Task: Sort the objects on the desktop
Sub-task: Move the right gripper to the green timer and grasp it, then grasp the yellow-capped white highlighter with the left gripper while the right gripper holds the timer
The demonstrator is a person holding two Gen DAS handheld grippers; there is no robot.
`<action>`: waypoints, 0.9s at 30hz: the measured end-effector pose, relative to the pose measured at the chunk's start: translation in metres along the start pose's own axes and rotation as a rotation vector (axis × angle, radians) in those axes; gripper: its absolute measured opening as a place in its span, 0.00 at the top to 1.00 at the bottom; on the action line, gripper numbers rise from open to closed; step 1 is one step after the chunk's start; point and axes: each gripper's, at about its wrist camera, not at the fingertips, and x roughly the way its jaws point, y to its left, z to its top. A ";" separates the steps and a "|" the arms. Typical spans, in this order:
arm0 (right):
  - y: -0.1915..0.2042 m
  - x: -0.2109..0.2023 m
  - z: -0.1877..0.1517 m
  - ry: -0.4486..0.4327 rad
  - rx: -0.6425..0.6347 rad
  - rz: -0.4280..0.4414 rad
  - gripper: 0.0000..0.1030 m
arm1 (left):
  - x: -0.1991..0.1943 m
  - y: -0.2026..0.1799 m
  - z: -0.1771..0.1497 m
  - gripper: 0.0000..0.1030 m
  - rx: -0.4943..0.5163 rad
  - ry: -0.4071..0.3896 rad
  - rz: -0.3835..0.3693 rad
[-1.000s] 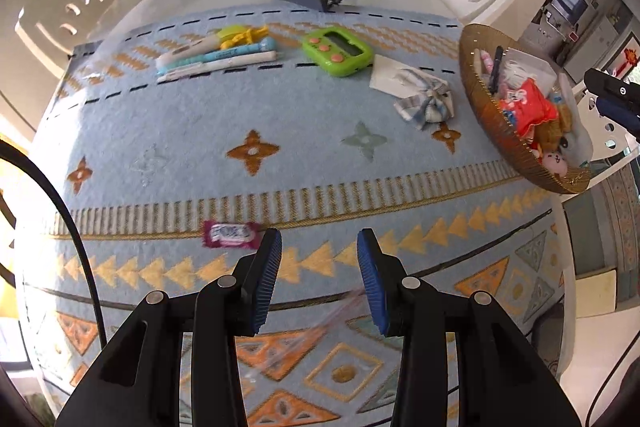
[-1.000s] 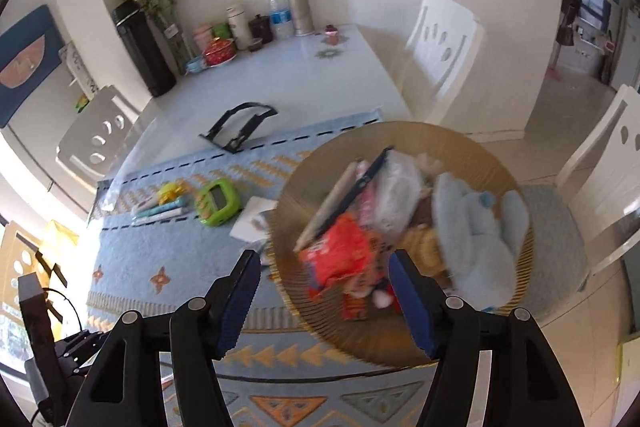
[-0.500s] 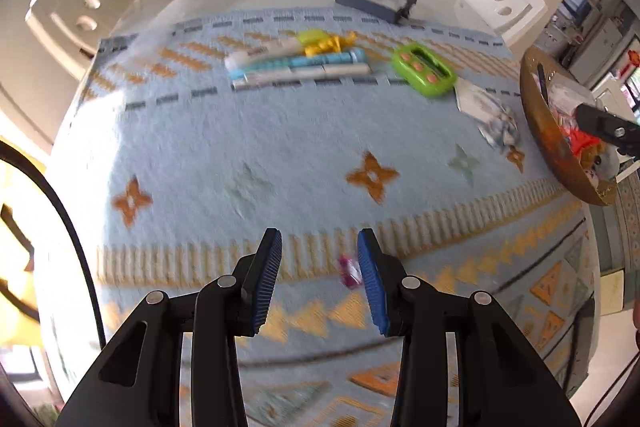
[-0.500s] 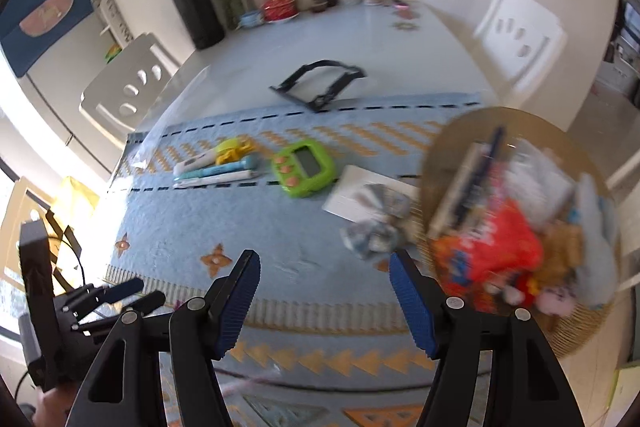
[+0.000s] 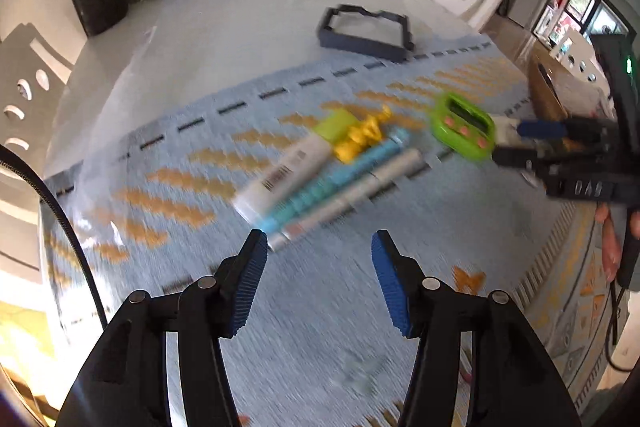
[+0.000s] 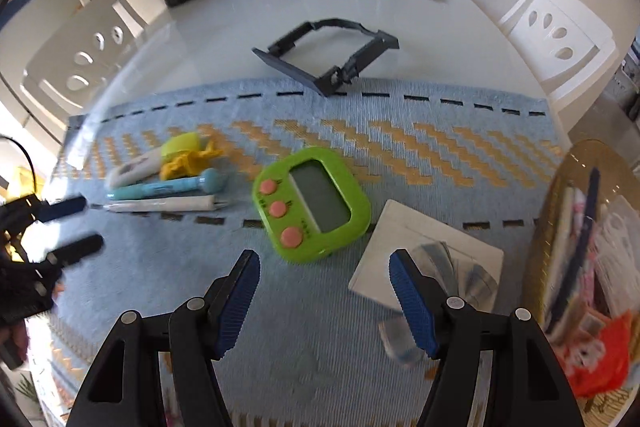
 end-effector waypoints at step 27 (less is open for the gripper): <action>0.007 0.046 0.027 -0.024 -0.088 0.003 0.35 | 0.056 0.002 0.044 0.69 0.227 0.029 0.021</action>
